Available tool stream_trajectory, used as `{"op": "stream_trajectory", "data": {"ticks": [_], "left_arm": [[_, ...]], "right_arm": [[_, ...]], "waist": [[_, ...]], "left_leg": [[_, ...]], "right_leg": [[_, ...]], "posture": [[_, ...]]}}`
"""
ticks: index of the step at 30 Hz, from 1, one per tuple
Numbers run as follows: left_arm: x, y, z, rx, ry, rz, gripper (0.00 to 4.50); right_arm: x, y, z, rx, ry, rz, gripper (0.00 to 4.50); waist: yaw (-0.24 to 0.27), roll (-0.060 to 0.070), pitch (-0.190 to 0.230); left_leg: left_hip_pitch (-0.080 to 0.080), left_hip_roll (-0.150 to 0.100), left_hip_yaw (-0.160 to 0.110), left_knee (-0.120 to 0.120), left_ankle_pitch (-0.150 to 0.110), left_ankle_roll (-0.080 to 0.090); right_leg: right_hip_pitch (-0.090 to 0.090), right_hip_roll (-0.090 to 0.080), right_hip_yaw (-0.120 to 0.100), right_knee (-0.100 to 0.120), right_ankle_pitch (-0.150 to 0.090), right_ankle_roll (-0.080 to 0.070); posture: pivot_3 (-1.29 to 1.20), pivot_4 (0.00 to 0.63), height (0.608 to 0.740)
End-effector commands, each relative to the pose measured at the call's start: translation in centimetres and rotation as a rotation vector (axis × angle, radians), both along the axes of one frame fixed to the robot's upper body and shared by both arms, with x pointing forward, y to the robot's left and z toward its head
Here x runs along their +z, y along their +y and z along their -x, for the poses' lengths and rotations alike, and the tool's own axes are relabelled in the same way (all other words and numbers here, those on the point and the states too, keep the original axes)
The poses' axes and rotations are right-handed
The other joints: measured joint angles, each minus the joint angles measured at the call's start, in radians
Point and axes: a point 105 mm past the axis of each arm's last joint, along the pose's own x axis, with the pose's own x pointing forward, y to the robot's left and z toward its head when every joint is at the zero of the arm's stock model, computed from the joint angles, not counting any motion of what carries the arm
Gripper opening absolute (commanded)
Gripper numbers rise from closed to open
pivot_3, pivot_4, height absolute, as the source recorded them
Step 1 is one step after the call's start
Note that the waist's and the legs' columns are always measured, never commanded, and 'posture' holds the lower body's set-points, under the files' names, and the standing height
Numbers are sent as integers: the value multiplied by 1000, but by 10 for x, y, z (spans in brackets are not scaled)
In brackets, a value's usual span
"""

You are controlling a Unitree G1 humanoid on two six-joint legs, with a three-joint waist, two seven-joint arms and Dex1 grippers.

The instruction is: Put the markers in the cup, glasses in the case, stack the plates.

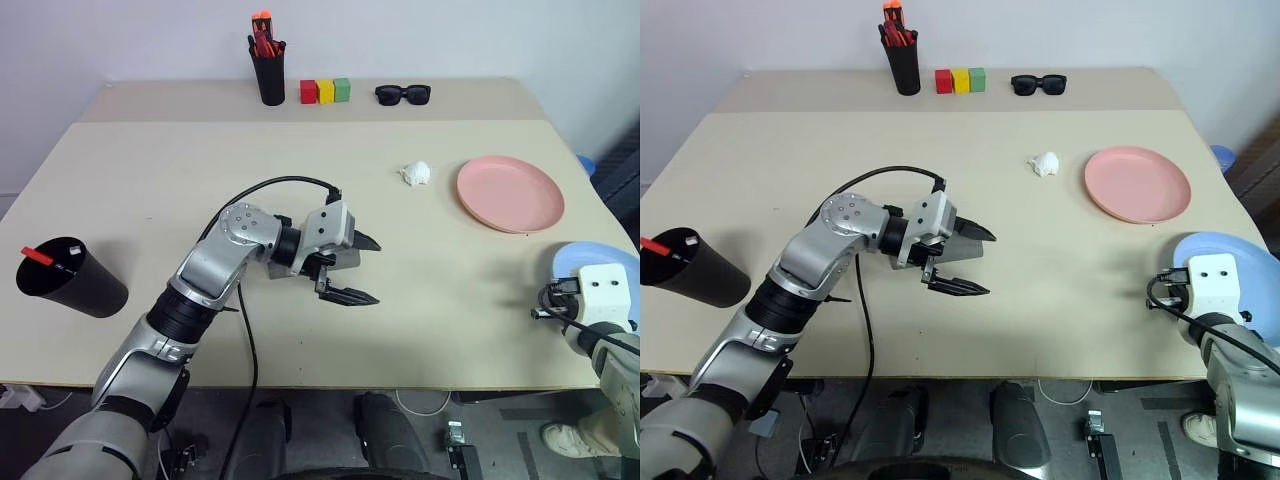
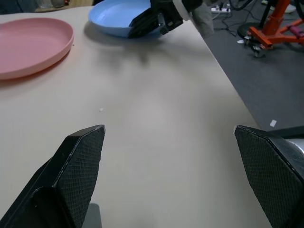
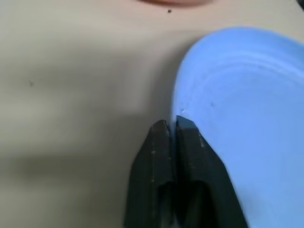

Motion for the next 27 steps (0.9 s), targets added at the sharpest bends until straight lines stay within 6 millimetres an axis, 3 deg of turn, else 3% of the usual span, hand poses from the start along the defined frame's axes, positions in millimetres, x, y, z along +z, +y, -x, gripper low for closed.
{"op": "stream_trajectory", "data": {"ticks": [1, 5, 9, 17, 26, 27], "left_arm": [[8, -1, 1, 8, -34, 23, 4500], [8, 0, 1, 32, -32, 35, 4500], [8, -1, 0, 54, -31, 43, 4500], [13, 4, -5, 127, -31, 66, 4500], [12, 15, -4, 209, -26, 66, 4500], [12, 16, -4, 218, -25, 68, 4500]], "right_arm": [[20, -7, -9, -25, -68, 117, 53], [52, -7, -30, -20, -184, 266, 53], [74, 6, -59, 52, -270, 339, 53], [64, 34, -125, 290, -240, 332, 53], [54, 40, -162, 397, -201, 309, 53], [52, 41, -164, 407, -192, 305, 330]], "waist": [[0, 0, 0], [-2, 0, 0], [-2, 0, 0], [-2, 0, 0], [-4, 0, 1], [-5, 0, 1]], "left_leg": [[0, 0, 0, 0, 0, 0], [0, 0, 0, 0, 0, 0], [0, 0, 1, 0, 0, 0], [-1, 0, 0, 0, 0, 0], [-1, 0, 1, -2, 0, 0], [-1, 0, 1, -2, 0, 0]], "right_leg": [[0, 0, 0, 0, 0, 0], [0, 0, 0, 0, 0, 0], [-1, 0, 0, 0, 0, 0], [-1, 0, 0, 0, 0, 0], [-2, -1, 0, 0, 0, 0], [-2, -1, 0, 0, 0, 0]], "posture": [[0, 150, 740], [0, 150, 740], [0, 150, 740], [0, 150, 740], [0, 150, 740], [0, 150, 740]]}}
